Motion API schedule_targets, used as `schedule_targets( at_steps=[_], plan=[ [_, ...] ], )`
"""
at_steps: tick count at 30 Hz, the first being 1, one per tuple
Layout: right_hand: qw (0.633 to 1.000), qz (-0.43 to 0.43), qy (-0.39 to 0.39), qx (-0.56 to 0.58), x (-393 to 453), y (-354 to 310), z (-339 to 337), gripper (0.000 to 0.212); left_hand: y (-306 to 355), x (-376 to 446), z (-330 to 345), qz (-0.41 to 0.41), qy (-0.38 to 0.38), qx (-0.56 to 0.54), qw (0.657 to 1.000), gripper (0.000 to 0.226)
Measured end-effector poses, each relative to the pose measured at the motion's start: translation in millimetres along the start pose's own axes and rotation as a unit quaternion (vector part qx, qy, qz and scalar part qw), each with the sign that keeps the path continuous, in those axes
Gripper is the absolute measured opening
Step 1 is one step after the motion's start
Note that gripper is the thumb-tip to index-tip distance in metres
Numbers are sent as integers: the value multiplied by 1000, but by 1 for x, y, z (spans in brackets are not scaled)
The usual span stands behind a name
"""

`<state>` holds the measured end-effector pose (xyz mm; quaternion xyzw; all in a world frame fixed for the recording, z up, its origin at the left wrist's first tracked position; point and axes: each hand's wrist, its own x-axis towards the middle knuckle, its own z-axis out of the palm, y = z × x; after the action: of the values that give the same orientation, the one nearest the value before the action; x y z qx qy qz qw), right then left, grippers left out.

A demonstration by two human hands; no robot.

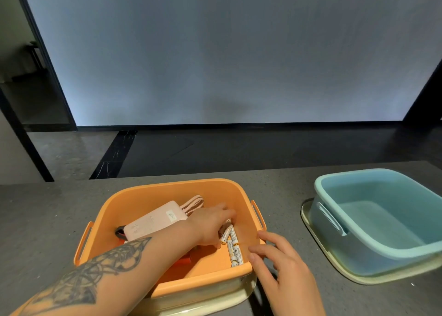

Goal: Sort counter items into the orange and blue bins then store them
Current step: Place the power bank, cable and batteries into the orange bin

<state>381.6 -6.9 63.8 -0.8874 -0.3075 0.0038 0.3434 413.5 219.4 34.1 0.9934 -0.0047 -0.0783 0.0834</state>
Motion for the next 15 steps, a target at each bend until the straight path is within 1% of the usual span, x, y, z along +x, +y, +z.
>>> schedule_targets(
  at_steps=[4,7,11,13,15],
  plan=[
    [1000,2,-5,4,1,0,0,12,0,1,2,34,2,52,998,54],
    [1000,2,-2,7,0,0,0,12,1,3,4,-1,12,49,999,46],
    [1000,3,8,18,-2,1,0,11,2,4,6,-44,29,24,998,43],
    [1000,1,3,15,-2,1,0,12,2,3,7,-43,30,19,998,42],
    [1000,0,2,15,-1,2,0,12,1,1,8,-25,20,14,999,39]
  ],
)
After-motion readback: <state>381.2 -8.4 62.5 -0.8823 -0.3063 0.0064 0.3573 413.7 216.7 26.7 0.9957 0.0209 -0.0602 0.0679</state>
